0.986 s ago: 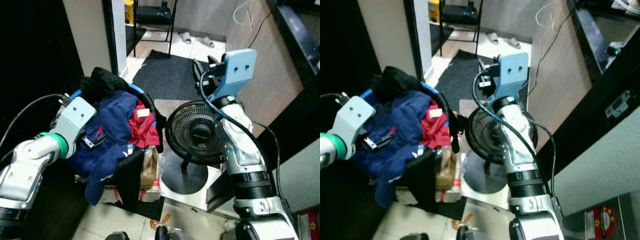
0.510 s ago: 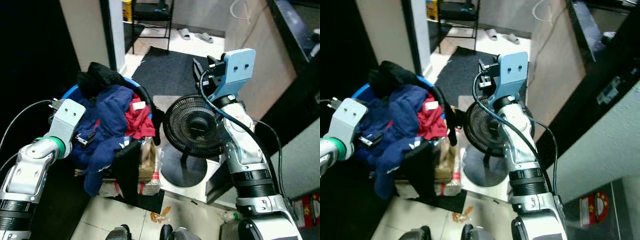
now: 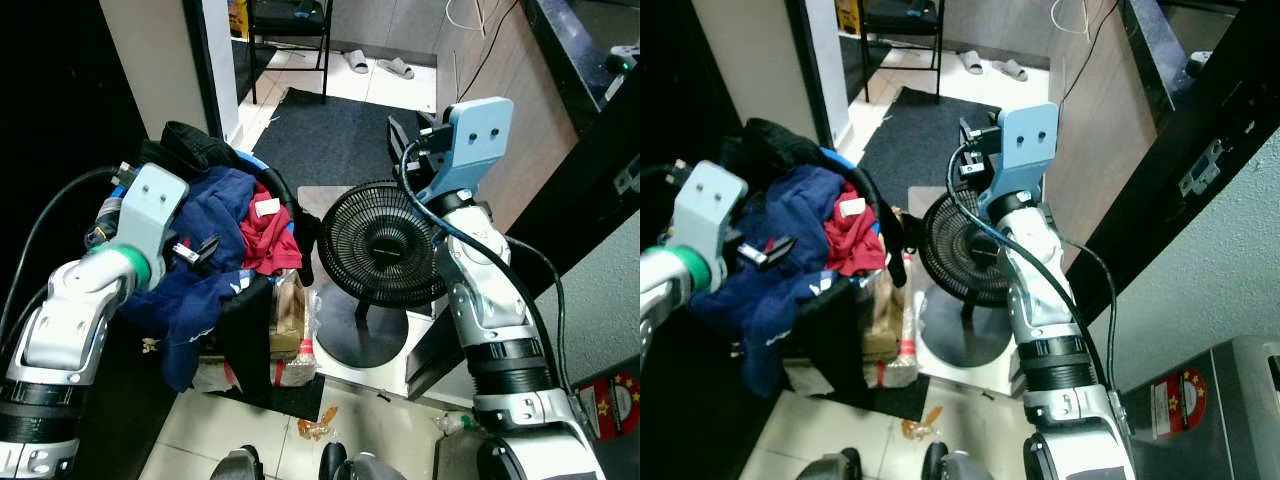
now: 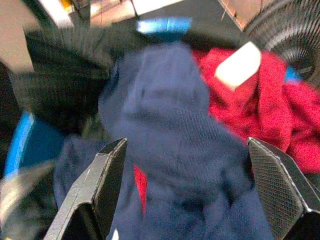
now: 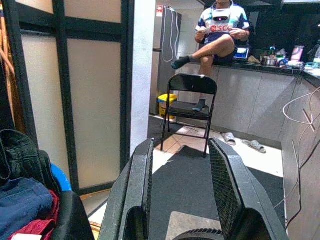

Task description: Clothes washing

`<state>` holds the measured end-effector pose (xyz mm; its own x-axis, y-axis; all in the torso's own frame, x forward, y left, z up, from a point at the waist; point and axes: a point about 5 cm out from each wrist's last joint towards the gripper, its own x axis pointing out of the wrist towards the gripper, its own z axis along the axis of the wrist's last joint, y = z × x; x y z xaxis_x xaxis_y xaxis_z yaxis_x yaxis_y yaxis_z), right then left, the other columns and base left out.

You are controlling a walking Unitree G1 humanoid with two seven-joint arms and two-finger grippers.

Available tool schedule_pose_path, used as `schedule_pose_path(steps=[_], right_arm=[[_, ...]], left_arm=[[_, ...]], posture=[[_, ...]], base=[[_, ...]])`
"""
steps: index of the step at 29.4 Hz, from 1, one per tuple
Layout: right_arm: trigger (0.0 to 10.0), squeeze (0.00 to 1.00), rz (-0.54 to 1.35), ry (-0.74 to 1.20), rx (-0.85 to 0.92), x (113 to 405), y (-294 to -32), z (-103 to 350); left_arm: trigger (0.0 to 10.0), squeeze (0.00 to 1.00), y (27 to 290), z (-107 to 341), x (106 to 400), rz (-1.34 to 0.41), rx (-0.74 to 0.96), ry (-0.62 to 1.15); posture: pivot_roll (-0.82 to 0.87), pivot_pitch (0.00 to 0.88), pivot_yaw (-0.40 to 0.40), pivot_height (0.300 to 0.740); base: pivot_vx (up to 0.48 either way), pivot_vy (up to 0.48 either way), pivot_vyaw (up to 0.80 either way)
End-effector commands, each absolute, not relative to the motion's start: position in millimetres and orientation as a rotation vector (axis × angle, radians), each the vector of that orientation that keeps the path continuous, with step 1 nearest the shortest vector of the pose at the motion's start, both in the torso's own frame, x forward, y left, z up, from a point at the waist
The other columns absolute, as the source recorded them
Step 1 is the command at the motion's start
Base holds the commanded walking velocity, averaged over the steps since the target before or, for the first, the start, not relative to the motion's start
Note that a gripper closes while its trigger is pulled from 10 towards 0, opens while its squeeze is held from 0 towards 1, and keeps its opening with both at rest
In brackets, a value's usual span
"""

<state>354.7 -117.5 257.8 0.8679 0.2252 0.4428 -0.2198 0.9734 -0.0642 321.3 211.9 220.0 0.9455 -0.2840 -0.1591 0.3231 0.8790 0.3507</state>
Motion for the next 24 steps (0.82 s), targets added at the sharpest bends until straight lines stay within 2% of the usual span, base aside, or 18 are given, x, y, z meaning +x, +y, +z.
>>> schedule_pose_path(steps=[1,2,4,6,8,11,14,24], right_arm=[[10.0,0.0,0.223,-0.467,-0.012,356,-119,258],[10.0,0.0,0.223,-0.468,-0.012,356,-119,259],[10.0,0.0,0.223,-0.468,-0.012,356,-119,259],[10.0,0.0,0.223,-0.472,-0.01,357,-118,260],[10.0,0.0,0.224,-0.473,-0.009,357,-118,260],[10.0,0.0,0.227,-0.475,-0.009,357,-117,260],[10.0,0.0,0.228,-0.472,-0.012,357,-117,259],[10.0,0.0,0.239,-0.475,-0.014,359,-115,261]], left_arm=[[10.0,0.0,204,219,320,-0.351,0.369,0.105],[10.0,0.0,193,229,320,-0.38,0.363,0.055],[10.0,0.0,193,229,320,-0.38,0.363,0.055],[10.0,0.0,173,243,322,-0.413,0.362,-0.026],[10.0,0.0,168,245,323,-0.418,0.364,-0.043],[10.0,0.0,176,240,327,-0.372,0.35,-0.006],[10.0,0.0,201,230,330,-0.27,0.341,0.072],[10.0,0.0,237,184,323,-0.17,0.335,0.255]], posture=[[0.09,0.094,-0.019,0.74],[0.08,0.098,-0.019,0.74],[0.08,0.098,-0.019,0.74],[0.08,0.1,-0.015,0.74],[0.08,0.1,-0.015,0.74],[0.08,0.104,-0.014,0.74],[0.08,0.107,-0.016,0.74],[0.08,0.109,-0.028,0.74]], base=[[0.0,0.0,0.0],[0.0,0.0,0.0],[0.0,0.0,0.0],[0.0,0.0,0.0],[0.0,0.0,0.0],[0.0,0.0,0.0],[0.0,0.0,0.0],[0.0,0.0,0.0]])
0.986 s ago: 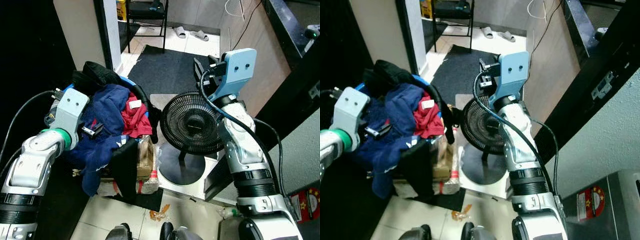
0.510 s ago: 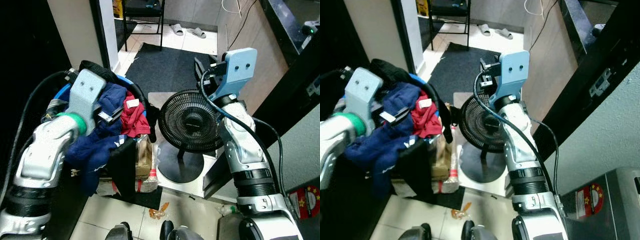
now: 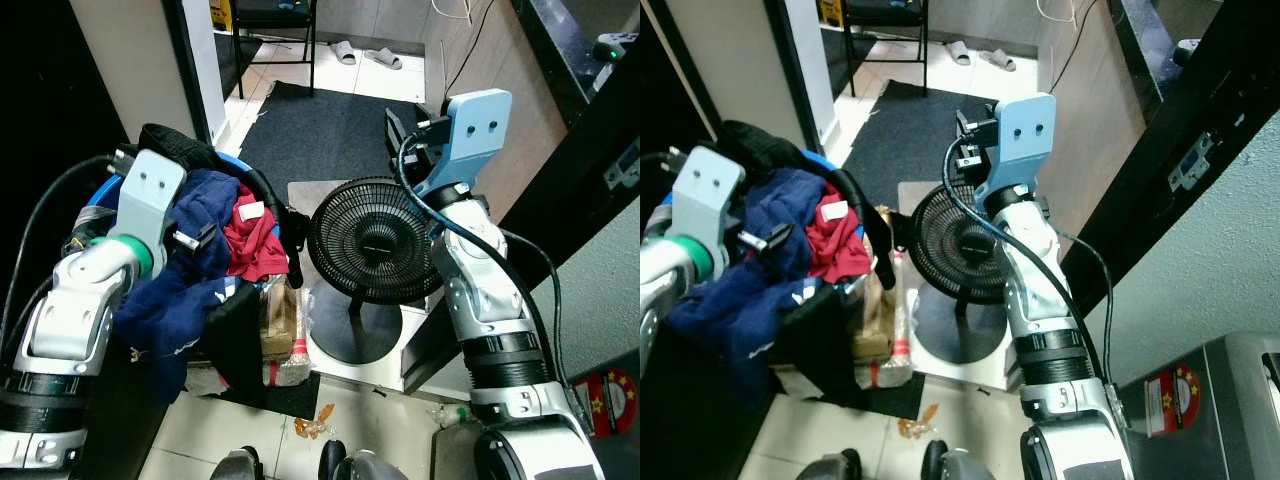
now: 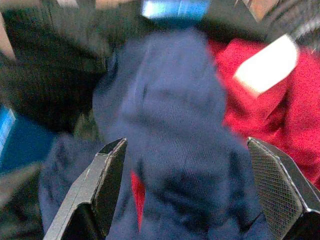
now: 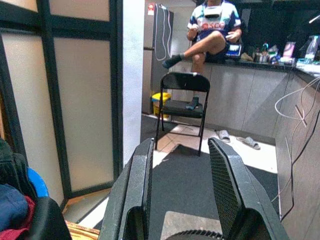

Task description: Clothes washing

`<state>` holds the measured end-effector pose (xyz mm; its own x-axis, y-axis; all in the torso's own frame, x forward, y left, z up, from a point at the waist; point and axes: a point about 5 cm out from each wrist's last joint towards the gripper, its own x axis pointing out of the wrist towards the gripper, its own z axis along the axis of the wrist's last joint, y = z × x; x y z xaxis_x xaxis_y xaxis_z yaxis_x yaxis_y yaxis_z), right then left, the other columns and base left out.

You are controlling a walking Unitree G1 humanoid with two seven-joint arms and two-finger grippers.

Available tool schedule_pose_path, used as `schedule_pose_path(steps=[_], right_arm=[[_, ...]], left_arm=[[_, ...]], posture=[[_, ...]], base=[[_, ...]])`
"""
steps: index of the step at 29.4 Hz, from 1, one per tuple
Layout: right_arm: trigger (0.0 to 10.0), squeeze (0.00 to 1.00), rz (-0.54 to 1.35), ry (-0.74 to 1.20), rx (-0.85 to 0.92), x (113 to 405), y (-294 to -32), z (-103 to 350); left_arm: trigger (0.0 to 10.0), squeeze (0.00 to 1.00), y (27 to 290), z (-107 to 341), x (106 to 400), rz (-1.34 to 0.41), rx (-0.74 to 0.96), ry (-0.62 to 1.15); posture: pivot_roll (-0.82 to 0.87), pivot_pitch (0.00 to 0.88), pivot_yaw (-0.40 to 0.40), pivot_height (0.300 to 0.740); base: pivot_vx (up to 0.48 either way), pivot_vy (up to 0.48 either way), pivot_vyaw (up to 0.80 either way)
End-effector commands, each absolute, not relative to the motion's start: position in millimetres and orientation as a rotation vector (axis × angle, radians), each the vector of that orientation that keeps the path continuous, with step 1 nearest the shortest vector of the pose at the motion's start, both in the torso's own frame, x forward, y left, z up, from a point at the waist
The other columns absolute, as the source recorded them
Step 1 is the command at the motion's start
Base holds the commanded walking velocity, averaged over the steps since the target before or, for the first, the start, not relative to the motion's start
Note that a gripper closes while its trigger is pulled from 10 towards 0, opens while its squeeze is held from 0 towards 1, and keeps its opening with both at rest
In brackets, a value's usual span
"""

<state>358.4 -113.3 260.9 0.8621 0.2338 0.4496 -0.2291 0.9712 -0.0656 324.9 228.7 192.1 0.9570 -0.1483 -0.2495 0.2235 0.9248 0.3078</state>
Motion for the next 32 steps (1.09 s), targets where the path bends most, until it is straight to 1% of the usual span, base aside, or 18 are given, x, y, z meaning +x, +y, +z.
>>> schedule_pose_path(steps=[1,5,8,18,21,22,23,25,26,32], right_arm=[[10.0,0.0,0.24,-0.476,-0.014,360,-116,261],[10.0,0.0,0.241,-0.475,-0.016,360,-116,262],[10.0,0.0,0.242,-0.474,-0.017,360,-116,261],[10.0,0.0,0.242,-0.476,-0.015,359,-115,262],[10.0,0.0,0.24,-0.477,-0.012,359,-115,262],[10.0,0.0,0.239,-0.476,-0.012,359,-115,261],[10.0,0.0,0.239,-0.476,-0.012,359,-115,261],[10.0,0.0,0.239,-0.475,-0.012,358,-115,261],[10.0,0.0,0.239,-0.475,-0.012,359,-115,261],[10.0,0.0,0.238,-0.476,-0.011,359,-116,262]], left_arm=[[10.0,0.0,237,180,322,-0.176,0.323,0.27],[10.0,0.0,234,162,318,-0.237,0.309,0.328],[10.0,0.0,234,155,317,-0.245,0.307,0.345],[10.0,0.0,248,137,316,-0.231,0.315,0.407],[10.0,0.0,256,126,312,-0.219,0.374,0.455],[6.9,0.0,257,122,310,-0.217,0.393,0.465],[2.4,0.0,259,120,309,-0.213,0.402,0.471],[2.4,0.0,260,118,308,-0.21,0.408,0.474],[0.0,0.0,260,117,308,-0.21,0.405,0.472],[0.0,0.0,263,119,308,-0.202,0.404,0.453]], posture=[[0.08,0.11,-0.029,0.74],[0.08,0.116,-0.03,0.74],[0.08,0.117,-0.03,0.74],[0.07,0.125,-0.029,0.74],[0.08,0.129,-0.028,0.74],[0.08,0.129,-0.028,0.74],[0.08,0.13,-0.028,0.74],[0.08,0.13,-0.028,0.74],[0.08,0.13,-0.028,0.74],[0.08,0.13,-0.029,0.74]], base=[[0.0,0.0,0.0],[0.0,0.0,0.0],[0.0,0.0,0.0],[0.0,0.0,0.0],[0.0,0.0,0.0],[0.0,0.0,0.0],[0.0,0.0,0.0],[0.0,0.0,0.0],[0.0,0.0,0.0],[0.0,0.0,0.0]])
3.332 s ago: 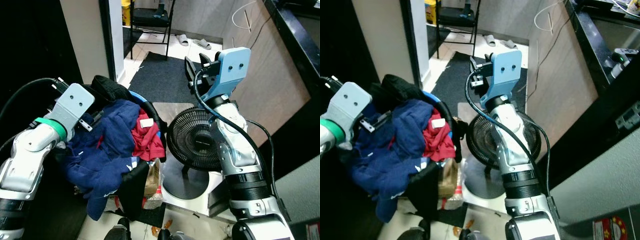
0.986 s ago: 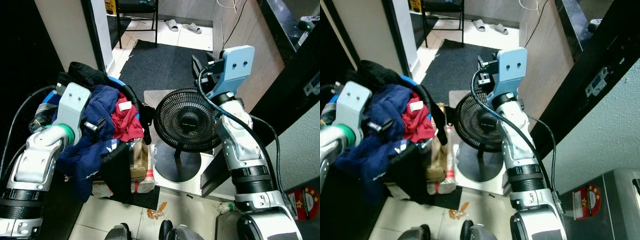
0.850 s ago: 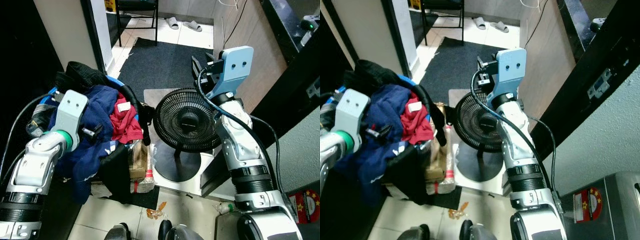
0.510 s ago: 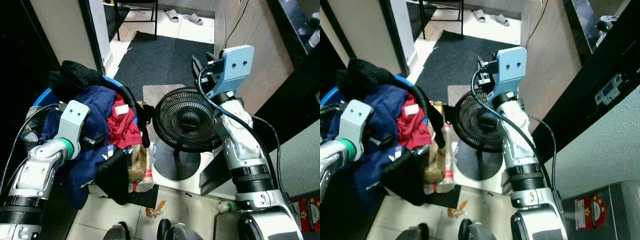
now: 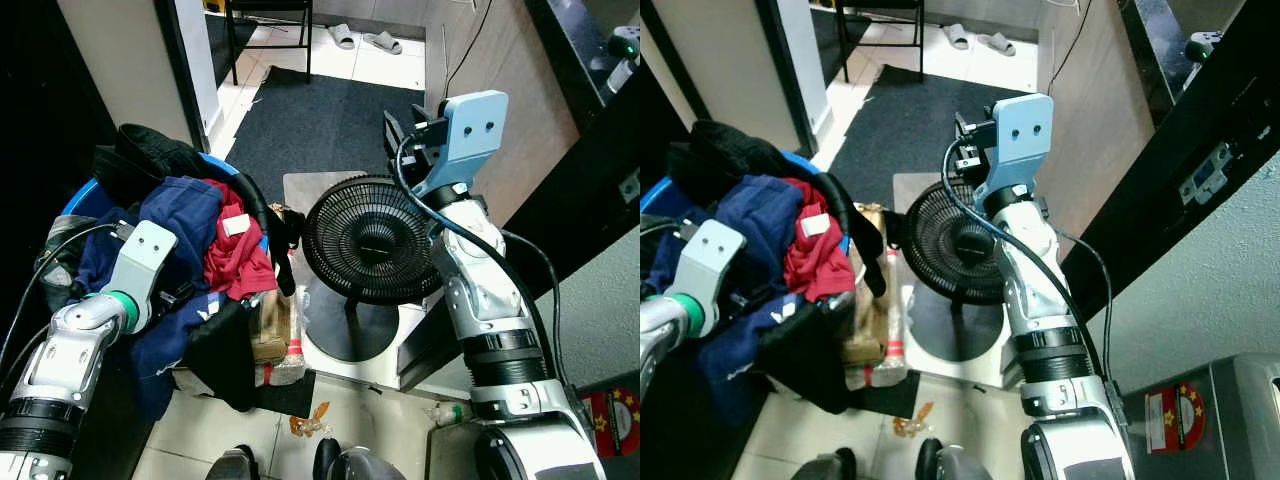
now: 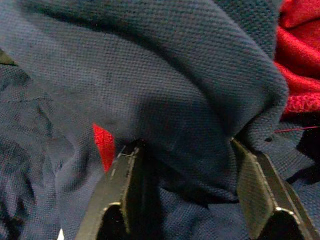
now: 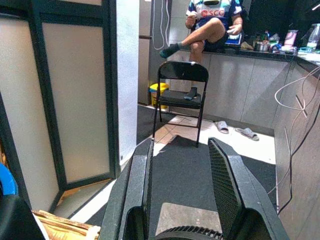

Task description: Clothes washing

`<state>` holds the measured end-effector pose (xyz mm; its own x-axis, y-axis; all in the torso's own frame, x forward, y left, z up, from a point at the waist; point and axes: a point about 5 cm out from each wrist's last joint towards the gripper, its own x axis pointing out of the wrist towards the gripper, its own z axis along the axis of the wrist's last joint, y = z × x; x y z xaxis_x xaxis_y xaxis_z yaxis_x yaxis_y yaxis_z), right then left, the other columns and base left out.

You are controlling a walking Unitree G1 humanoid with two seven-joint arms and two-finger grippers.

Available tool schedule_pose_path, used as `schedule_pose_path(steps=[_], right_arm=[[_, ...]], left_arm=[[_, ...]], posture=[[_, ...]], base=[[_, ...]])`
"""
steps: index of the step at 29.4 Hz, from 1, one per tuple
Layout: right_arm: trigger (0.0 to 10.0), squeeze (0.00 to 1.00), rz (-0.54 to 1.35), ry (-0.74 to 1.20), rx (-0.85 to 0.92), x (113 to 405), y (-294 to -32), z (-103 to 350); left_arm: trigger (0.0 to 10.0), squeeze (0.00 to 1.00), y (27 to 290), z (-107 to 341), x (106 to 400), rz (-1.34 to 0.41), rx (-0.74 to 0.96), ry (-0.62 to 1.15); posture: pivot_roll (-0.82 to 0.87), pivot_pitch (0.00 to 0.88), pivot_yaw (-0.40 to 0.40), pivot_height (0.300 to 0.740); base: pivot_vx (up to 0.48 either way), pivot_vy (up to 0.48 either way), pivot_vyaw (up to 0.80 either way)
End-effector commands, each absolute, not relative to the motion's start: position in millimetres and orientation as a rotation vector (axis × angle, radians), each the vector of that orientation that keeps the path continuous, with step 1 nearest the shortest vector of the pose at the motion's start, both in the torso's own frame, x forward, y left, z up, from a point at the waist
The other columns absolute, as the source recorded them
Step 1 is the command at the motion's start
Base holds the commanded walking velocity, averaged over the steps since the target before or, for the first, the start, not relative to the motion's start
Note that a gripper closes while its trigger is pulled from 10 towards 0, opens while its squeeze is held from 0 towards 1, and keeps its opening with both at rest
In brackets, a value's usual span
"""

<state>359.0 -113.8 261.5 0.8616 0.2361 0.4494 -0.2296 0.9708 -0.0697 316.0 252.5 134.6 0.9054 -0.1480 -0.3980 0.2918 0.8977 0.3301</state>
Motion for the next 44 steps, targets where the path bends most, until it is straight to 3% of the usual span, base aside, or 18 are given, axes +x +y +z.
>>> schedule_pose_path(steps=[1,12,17,20,22,23,24,25,34,37,40,41,44], right_arm=[[10.0,0.0,0.238,-0.477,-0.01,359,-116,262],[10.0,0.0,0.239,-0.477,-0.009,359,-115,262],[10.0,0.0,0.24,-0.478,-0.008,359,-115,262],[10.0,0.0,0.242,-0.48,-0.006,360,-114,263],[10.0,0.0,0.242,-0.481,-0.005,360,-113,263],[10.0,0.0,0.243,-0.483,-0.004,360,-113,264],[10.0,0.0,0.243,-0.483,-0.004,360,-113,264],[10.0,0.0,0.243,-0.484,-0.002,360,-113,264],[10.0,0.0,0.241,-0.5,0.01,362,-111,269],[10.0,0.0,0.231,-0.532,0.033,360,-111,276],[10.0,0.0,0.221,-0.548,0.046,359,-112,279],[10.0,0.0,0.204,-0.571,0.064,357,-114,283],[10.0,0.0,0.198,-0.578,0.07,357,-115,284]], left_arm=[[0.0,0.0,263,121,308,-0.198,0.403,0.446],[0.0,0.0,259,153,318,-0.162,0.364,0.277],[0.0,0.0,249,191,323,-0.163,0.312,0.099],[0.0,0.0,231,246,325,-0.185,0.276,-0.123],[0.0,0.0,227,256,324,-0.19,0.273,-0.162],[4.1,0.0,221,273,324,-0.192,0.262,-0.223],[4.1,0.0,221,273,324,-0.192,0.262,-0.223],[10.0,0.0,215,290,324,-0.193,0.252,-0.289],[10.0,0.0,181,386,320,-0.156,0.129,-0.654],[10.0,0.0,164,436,299,-0.175,0.149,-0.916],[10.0,0.0,156,444,290,-0.212,0.195,-0.972],[10.0,0.0,145,432,292,-0.268,0.296,-0.917],[10.0,0.0,145,418,297,-0.28,0.331,-0.843]], posture=[[0.08,0.13,-0.029,0.74],[0.08,0.129,-0.031,0.74],[0.08,0.127,-0.033,0.74],[0.08,0.125,-0.033,0.74],[0.08,0.125,-0.033,0.74],[0.09,0.121,-0.032,0.74],[0.09,0.121,-0.032,0.74],[0.09,0.117,-0.031,0.74],[0.09,0.099,-0.035,0.74],[0.08,0.091,-0.031,0.74],[0.08,0.091,-0.028,0.74],[0.08,0.089,-0.021,0.74],[0.08,0.089,-0.021,0.74]], base=[[0.0,0.0,0.0],[0.0,0.0,0.0],[0.0,0.0,0.0],[0.0,0.0,0.0],[0.0,0.0,0.0],[0.0,0.0,0.0],[0.0,0.0,0.0],[0.0,0.0,0.0],[0.0,0.0,0.0],[0.0,0.0,0.0],[0.0,0.0,0.0],[0.0,0.0,0.0],[0.0,0.0,0.0]])
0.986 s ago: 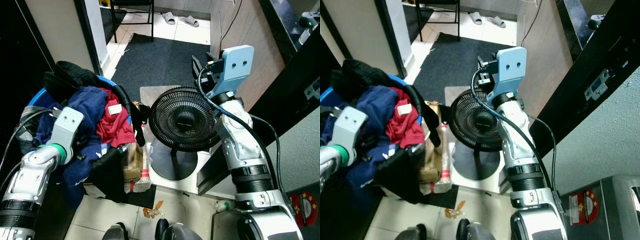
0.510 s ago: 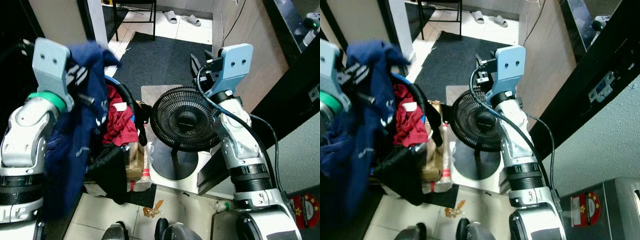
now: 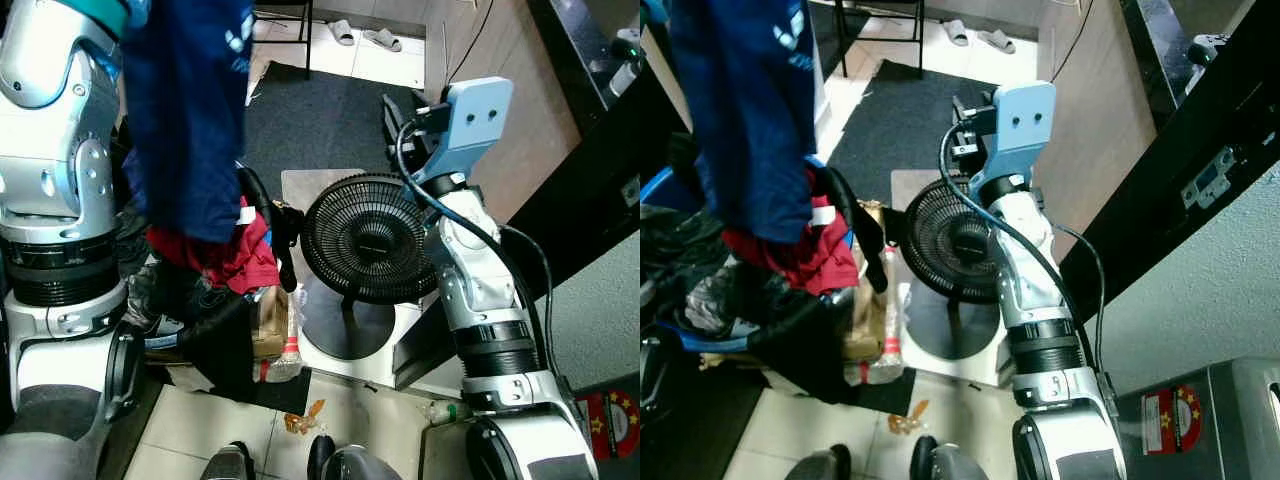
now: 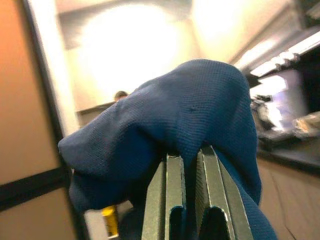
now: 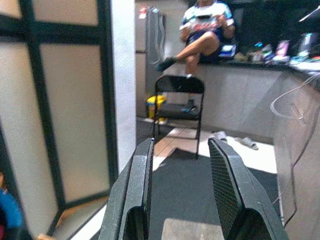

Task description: Clothes washing

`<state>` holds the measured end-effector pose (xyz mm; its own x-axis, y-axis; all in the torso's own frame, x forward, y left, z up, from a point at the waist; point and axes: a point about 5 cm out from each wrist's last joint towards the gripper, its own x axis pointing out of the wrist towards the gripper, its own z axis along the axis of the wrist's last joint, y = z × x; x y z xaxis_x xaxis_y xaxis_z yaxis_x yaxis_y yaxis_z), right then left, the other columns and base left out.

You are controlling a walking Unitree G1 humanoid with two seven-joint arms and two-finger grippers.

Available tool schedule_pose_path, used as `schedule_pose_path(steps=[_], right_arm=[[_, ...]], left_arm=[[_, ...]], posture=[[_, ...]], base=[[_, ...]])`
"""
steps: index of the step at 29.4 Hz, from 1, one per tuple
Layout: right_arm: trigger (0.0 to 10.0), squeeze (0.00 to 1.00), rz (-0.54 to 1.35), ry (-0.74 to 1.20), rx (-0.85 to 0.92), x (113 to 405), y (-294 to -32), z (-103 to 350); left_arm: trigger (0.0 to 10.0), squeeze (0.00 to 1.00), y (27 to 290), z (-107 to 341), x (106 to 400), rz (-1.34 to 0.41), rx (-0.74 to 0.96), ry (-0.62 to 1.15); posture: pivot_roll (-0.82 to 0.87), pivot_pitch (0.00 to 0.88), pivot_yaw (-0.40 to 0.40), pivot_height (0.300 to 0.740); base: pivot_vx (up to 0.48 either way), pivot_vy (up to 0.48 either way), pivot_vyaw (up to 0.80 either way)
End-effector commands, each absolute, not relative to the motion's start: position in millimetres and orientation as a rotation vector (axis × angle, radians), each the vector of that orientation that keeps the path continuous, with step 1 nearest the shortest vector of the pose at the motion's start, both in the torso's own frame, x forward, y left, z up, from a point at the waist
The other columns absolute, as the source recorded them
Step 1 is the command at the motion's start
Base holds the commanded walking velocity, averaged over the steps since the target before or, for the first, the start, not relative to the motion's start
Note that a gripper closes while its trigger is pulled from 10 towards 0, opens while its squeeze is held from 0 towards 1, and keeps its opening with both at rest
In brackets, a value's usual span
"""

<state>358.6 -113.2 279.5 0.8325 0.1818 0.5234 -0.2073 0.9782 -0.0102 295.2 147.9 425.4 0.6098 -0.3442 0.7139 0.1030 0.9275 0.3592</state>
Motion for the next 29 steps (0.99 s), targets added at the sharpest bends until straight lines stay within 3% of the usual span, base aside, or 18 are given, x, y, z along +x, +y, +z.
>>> schedule_pose_path(steps=[1,5,9,29], right_arm=[[10.0,0.0,0.193,-0.583,0.074,356,-115,285],[10.0,0.0,0.192,-0.591,0.079,354,-115,286],[10.0,0.0,0.188,-0.589,0.083,353,-115,284],[10.0,0.0,0.105,-0.548,0.085,351,-125,274]], left_arm=[[10.0,0.0,147,401,303,-0.282,0.33,-0.757],[10.0,0.0,154,358,309,-0.254,0.253,-0.572],[10.0,0.0,162,340,309,-0.202,0.244,-0.511],[10.0,0.0,185,334,307,-0.089,0.207,-0.458]], posture=[[0.09,0.09,-0.02,0.74],[0.09,0.089,-0.02,0.74],[0.09,0.09,-0.02,0.74],[0.09,0.091,-0.016,0.74]], base=[[0.0,0.0,0.0],[0.0,0.0,0.0],[0.0,0.0,0.0],[0.0,0.0,0.0]])
